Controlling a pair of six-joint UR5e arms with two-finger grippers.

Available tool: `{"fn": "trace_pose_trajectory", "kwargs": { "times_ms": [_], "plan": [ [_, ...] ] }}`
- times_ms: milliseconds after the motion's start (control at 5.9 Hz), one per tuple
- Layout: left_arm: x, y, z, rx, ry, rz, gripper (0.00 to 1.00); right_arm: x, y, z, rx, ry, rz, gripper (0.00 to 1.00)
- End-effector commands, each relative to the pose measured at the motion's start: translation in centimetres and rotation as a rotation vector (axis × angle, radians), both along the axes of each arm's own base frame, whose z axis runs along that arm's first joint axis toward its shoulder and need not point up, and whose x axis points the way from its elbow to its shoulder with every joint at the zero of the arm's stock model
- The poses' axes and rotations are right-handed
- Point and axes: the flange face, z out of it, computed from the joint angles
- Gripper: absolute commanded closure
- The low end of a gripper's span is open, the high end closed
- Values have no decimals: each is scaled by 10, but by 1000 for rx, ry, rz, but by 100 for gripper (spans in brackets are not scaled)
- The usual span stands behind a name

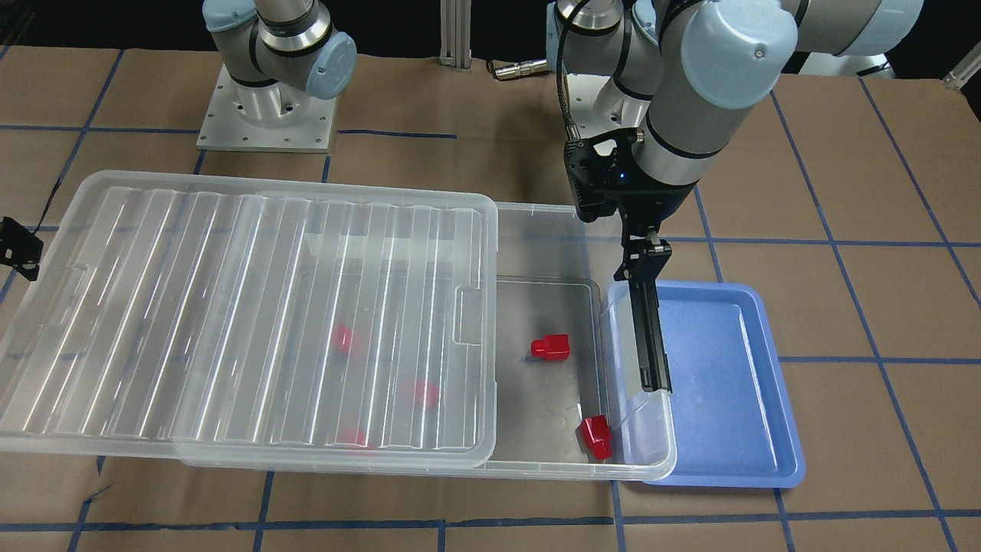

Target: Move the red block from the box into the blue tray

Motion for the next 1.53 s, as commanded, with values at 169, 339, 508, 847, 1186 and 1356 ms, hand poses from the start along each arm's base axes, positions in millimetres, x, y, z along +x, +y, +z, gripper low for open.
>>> {"fn": "trace_pose_trajectory", "kwargs": {
  "times_ms": [169,339,508,847,1186,1356],
  "plan": [
    [-22,-50,-80,-38,1,-55,3,55,-10,68,-20,-14,-85,0],
    [-27,-56,-102,-29,1,-62,3,93,-7,92,-20,-24,-157,0],
    [-28,-55,-125,-43,1,-63,3,139,-9,105,-20,-30,-184,0],
    [-26,-35,-169,-61,4,-58,3,234,-3,127,-45,-39,-250,0],
    [-31,-29,-198,-39,41,-49,6,291,8,127,-48,-120,-310,0],
    [-31,-28,-204,-36,42,-50,6,301,10,126,-44,-120,-293,0]
  ]
}}
